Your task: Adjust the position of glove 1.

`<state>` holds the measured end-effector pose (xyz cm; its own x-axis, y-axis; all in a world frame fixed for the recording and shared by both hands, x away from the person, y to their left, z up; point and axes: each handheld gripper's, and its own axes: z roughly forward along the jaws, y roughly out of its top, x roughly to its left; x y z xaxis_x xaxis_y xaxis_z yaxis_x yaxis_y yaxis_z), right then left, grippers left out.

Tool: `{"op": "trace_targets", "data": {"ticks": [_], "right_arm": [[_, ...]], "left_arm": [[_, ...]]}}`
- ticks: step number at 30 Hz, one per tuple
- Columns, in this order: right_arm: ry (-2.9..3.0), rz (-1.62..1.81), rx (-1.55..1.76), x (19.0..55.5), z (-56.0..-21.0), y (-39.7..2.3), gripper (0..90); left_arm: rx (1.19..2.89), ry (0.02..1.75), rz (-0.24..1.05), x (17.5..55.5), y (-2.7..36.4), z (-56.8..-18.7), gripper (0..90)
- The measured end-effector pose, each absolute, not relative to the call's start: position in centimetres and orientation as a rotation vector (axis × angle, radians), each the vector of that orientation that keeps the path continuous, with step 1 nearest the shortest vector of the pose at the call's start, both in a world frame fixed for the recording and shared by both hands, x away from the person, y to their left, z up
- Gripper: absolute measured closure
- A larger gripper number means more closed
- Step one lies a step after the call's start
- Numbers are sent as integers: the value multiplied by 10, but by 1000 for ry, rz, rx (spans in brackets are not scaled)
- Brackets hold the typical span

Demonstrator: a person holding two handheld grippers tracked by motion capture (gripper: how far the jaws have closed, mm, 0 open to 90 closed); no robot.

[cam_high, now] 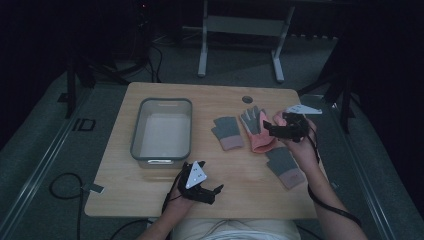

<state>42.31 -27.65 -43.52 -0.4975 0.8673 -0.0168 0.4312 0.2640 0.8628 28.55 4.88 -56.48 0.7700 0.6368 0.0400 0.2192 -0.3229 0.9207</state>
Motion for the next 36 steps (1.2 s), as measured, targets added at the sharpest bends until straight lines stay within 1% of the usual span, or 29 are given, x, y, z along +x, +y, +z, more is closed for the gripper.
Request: {"op": "trace_targets", "data": {"ticks": [6, 12, 25, 29, 33, 36], "right_arm": [[2099, 1159, 1147, 430, -444, -260, 151], [2180, 1146, 1077, 437, -457, -237, 213], [2311, 1098, 1048, 459, -490, -191, 348], [2336, 1077, 1052, 466, -498, -183, 368], [2360, 1060, 1061, 474, -503, -175, 441], [2380, 1051, 1072, 479, -507, -172, 464]], "left_arm": [[1894, 650, 488, 285, 49, -565, 0], [1893, 648, 487, 285, 49, -565, 0], [1892, 641, 487, 285, 49, -565, 0], [1888, 640, 483, 285, 50, -565, 0], [1889, 638, 484, 285, 50, -565, 0], [1888, 639, 482, 285, 50, -565, 0]]}}
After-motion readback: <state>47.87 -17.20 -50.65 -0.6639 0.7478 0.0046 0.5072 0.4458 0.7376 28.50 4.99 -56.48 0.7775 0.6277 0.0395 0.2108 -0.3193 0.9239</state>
